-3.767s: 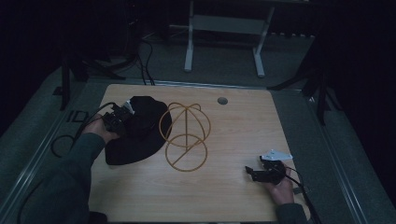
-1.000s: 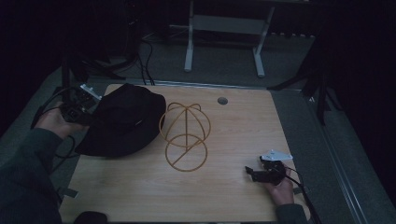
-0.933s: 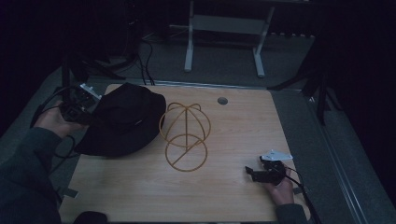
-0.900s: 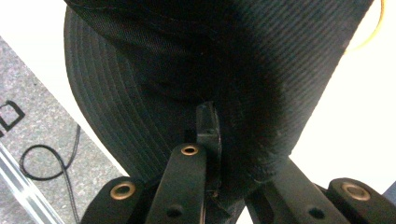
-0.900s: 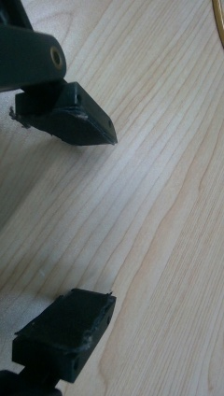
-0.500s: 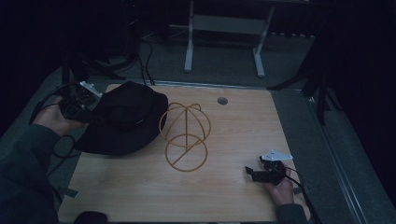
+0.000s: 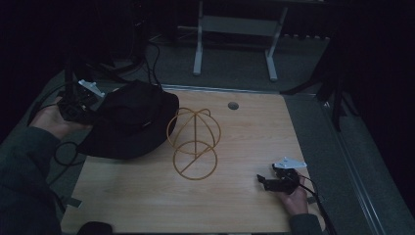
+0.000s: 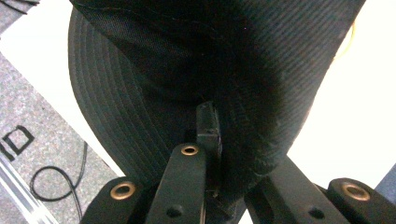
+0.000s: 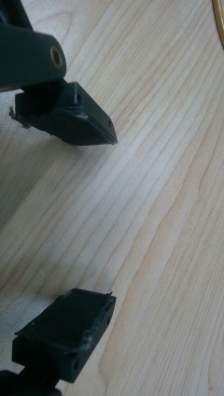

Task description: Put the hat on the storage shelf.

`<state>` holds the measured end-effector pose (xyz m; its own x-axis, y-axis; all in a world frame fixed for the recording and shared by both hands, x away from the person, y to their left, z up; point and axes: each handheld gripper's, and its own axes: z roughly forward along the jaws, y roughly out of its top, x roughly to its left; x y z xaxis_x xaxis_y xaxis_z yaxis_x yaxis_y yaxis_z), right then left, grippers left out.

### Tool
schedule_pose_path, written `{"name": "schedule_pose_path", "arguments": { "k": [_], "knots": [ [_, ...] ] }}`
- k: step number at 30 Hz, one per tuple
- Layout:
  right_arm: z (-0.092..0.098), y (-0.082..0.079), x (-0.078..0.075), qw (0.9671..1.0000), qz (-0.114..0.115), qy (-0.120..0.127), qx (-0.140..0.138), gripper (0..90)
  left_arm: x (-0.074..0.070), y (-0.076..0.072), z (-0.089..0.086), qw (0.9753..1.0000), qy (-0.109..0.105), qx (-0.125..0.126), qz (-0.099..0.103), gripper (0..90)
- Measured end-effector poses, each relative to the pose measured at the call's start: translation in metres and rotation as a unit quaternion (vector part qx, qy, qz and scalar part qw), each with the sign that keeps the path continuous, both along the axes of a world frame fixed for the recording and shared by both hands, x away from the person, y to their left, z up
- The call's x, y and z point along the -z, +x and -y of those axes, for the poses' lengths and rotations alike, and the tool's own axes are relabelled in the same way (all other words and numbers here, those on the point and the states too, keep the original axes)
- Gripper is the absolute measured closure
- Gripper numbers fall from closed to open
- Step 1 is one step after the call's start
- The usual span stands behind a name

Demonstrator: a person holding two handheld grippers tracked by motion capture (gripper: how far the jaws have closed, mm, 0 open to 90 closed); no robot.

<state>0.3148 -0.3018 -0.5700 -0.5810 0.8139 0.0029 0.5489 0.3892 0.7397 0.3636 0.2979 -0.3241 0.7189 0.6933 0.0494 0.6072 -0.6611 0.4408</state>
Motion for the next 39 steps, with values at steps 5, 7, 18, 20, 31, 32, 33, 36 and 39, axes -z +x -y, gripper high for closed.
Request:
{"name": "schedule_pose_path", "arguments": {
  "k": [5,7,18,20,31,32,33,36,39],
  "knots": [
    [0.0,0.0,0.0,1.0,0.0,0.0,-0.001,18.9,-0.006,-0.001,0.0,1.0,-0.006,0.003,0.002,88.3],
    [0.0,0.0,0.0,1.0,0.0,0.0,-0.001,18.9,-0.008,-0.001,-0.001,0.9999,-0.01,0.004,0.002,88.3],
    [0.0,0.0,0.0,1.0,0.0,0.0,-0.001,18.9,-0.015,-0.001,-0.006,0.9993,-0.035,0.006,0.013,88.2],
    [0.0,0.0,0.0,1.0,0.0,0.0,-0.001,19.0,-0.016,-0.001,-0.006,0.999,-0.04,0.002,0.017,88.2],
    [0.0,0.0,0.0,1.0,0.0,0.0,-0.001,19.1,-0.023,0.004,-0.009,0.9965,-0.076,-0.007,0.035,88.2],
    [0.0,0.0,0.0,1.0,0.0,0.0,-0.001,19.1,-0.023,0.004,-0.009,0.9962,-0.079,-0.009,0.037,88.2],
    [0.0,0.0,0.0,1.0,0.001,0.0,-0.001,19.1,-0.023,0.005,-0.01,0.996,-0.081,-0.01,0.038,88.2],
    [0.0,0.0,0.0,1.0,0.001,0.0,-0.001,19.2,-0.024,0.007,-0.01,0.9954,-0.087,-0.012,0.04,88.2],
    [0.0,0.0,0.0,1.0,0.001,0.0,-0.001,19.2,-0.024,0.008,-0.01,0.995,-0.091,-0.01,0.039,88.2]
  ]
}}
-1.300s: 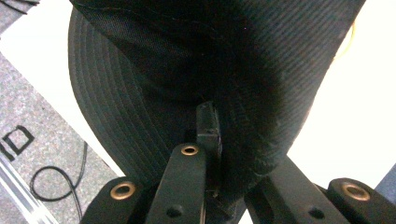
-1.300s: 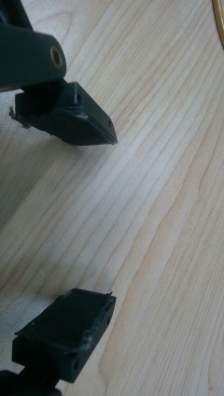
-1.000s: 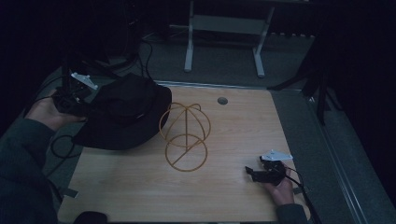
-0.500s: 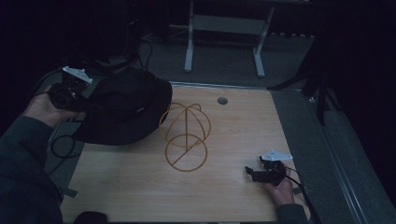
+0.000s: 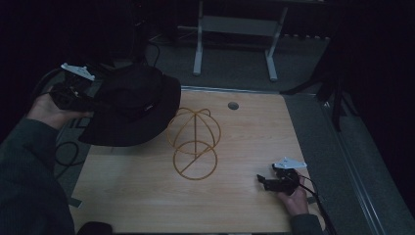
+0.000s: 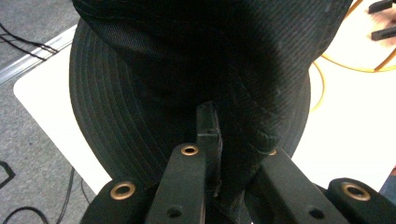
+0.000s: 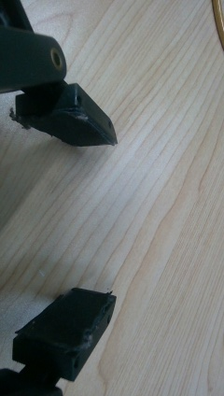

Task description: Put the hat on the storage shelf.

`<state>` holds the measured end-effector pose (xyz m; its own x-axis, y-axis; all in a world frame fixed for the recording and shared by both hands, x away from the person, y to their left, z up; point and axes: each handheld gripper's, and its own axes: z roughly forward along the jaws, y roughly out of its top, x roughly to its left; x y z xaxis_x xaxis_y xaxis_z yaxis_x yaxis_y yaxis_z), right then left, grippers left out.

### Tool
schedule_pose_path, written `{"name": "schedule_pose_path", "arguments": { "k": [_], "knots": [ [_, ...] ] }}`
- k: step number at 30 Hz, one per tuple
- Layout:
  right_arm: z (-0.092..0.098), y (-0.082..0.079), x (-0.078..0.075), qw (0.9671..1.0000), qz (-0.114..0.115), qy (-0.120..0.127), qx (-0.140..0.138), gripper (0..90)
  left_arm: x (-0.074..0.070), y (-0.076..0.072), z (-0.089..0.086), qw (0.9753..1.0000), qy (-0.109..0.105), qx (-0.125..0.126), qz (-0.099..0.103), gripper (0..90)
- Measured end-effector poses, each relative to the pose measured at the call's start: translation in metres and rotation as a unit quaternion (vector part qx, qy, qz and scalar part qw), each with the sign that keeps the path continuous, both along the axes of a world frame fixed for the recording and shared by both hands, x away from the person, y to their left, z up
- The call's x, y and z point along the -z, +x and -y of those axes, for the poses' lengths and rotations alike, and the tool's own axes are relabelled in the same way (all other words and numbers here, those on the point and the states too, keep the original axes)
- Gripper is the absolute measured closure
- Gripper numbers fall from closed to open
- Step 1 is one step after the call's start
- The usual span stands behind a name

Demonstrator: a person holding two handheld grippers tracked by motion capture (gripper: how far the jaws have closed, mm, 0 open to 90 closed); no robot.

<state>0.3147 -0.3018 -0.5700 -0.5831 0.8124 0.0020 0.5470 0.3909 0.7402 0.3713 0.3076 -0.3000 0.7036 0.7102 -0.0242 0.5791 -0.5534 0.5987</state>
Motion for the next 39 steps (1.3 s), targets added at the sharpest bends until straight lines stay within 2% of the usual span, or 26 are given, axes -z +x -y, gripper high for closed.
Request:
{"name": "schedule_pose_path", "arguments": {
  "k": [11,21,28,31,35,39],
  "knots": [
    [0.0,0.0,0.0,1.0,0.001,-0.001,-0.004,19.1,-0.002,0.001,0.001,0.9998,-0.017,-0.002,0.006,88.2],
    [-0.001,-0.001,0.0,0.9999,0.0,0.0,-0.011,19.0,-0.008,0.002,0.004,0.9997,-0.015,-0.01,0.016,88.7],
    [-0.001,-0.001,0.0,0.9999,0.0,0.0,-0.012,19.0,-0.013,0.004,0.005,0.9991,-0.028,-0.018,0.027,88.7],
    [-0.001,-0.001,0.0,0.9999,0.0,0.001,-0.012,19.0,-0.016,0.004,0.002,0.9984,-0.043,-0.021,0.031,88.6],
    [-0.001,-0.001,0.0,0.9999,0.0,0.0,-0.012,19.0,-0.021,0.001,-0.001,0.9975,-0.059,-0.016,0.034,88.6],
    [-0.001,-0.001,0.0,0.9999,-0.001,0.0,-0.013,19.0,-0.025,-0.001,-0.001,0.9973,-0.063,-0.01,0.035,88.6]
  ]
}}
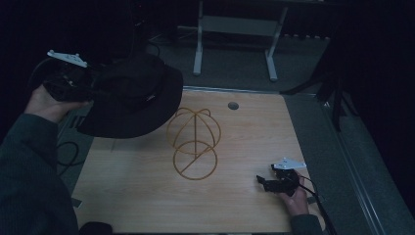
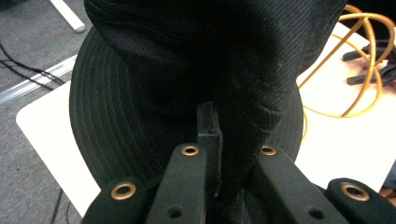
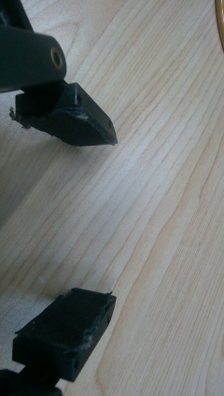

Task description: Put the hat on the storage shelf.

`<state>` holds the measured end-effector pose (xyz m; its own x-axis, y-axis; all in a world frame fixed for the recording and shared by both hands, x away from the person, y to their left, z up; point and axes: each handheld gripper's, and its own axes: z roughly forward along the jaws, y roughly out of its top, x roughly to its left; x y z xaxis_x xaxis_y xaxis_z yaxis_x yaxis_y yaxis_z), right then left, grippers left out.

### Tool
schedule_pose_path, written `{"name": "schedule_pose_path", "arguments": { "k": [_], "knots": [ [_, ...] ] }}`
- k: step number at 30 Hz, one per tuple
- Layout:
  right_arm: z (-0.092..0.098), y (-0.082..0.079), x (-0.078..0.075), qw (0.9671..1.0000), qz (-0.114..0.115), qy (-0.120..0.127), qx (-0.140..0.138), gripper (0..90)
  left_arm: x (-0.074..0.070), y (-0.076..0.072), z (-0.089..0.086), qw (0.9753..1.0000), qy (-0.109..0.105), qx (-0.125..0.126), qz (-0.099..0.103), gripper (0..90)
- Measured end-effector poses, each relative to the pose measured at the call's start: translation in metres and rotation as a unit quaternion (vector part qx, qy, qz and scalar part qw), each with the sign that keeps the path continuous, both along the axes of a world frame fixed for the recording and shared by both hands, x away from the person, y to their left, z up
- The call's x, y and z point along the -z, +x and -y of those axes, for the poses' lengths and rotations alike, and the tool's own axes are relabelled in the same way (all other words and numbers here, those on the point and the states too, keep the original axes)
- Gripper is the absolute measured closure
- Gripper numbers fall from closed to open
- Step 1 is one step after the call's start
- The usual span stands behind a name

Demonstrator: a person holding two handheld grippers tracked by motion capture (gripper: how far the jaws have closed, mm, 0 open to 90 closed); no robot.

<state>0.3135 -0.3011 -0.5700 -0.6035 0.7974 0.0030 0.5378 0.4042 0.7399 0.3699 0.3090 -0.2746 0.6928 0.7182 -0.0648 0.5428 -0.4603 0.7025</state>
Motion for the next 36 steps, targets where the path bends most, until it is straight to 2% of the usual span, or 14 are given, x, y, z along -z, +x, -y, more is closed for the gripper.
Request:
{"name": "schedule_pose_path", "arguments": {
  "k": [17,23,36],
  "knots": [
    [0.0,0.0,0.0,1.0,0.0,0.0,-0.002,19.0,-0.007,-0.003,0.0,0.9991,-0.032,0.027,0.0,88.5],
    [0.0,0.0,0.0,1.0,0.0,-0.001,-0.002,19.0,-0.011,-0.005,-0.001,0.9979,-0.051,0.041,0.003,88.5],
    [0.0,0.0,0.0,1.0,0.0,-0.001,-0.003,19.0,-0.018,-0.006,0.01,0.9954,-0.069,0.067,0.005,88.5]
  ]
}}
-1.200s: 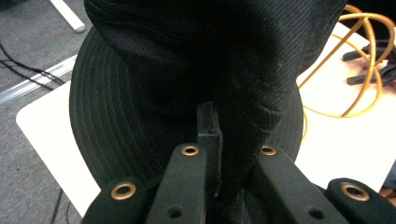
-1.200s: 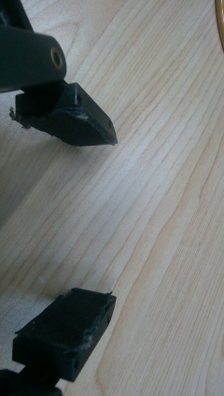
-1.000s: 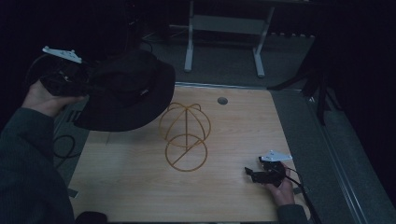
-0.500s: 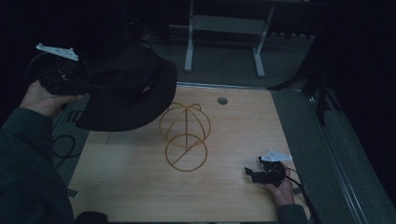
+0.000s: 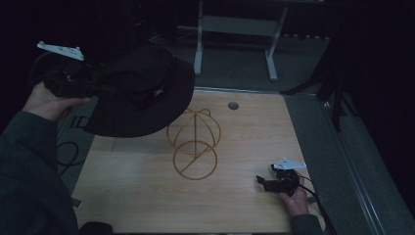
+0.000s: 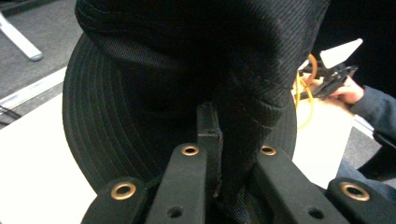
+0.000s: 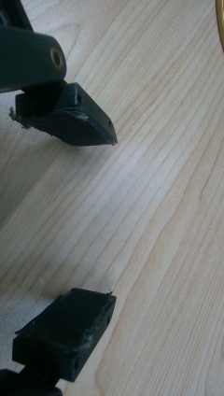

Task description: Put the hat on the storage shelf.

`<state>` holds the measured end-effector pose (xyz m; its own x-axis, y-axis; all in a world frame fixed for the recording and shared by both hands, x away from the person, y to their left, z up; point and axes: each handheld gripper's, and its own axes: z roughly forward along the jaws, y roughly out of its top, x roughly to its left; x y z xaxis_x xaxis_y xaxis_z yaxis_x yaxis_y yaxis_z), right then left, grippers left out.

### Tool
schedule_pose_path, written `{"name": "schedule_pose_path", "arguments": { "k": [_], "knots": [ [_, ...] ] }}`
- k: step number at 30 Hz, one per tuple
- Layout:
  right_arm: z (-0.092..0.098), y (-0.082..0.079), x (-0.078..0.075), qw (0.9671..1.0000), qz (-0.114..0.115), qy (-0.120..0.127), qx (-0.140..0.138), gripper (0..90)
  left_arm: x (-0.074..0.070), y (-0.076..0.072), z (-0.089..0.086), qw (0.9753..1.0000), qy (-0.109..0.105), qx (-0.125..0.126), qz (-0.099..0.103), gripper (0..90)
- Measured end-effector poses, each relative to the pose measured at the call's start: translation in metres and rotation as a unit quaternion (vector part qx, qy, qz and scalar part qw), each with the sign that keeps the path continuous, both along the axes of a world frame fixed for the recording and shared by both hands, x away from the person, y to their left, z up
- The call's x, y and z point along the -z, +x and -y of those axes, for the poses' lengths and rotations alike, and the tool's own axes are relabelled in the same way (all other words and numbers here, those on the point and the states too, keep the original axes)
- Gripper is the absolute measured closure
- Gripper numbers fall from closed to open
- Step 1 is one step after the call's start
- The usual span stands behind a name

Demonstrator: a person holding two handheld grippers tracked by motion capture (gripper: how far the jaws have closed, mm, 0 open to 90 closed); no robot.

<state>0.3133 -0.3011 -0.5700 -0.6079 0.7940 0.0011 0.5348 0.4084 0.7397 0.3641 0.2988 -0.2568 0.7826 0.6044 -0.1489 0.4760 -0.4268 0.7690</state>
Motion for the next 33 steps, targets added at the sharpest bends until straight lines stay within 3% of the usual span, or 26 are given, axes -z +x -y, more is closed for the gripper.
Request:
{"name": "schedule_pose_path", "arguments": {
  "k": [18,33],
  "knots": [
    [0.0,0.0,0.0,1.0,0.0,0.0,0.0,19.0,-0.005,-0.003,0.033,0.9993,-0.004,0.037,-0.004,88.4],
    [0.0,0.0,0.0,1.0,0.0,0.0,0.0,19.0,0.002,-0.006,0.073,0.9968,0.023,0.076,-0.009,88.0]
  ]
}}
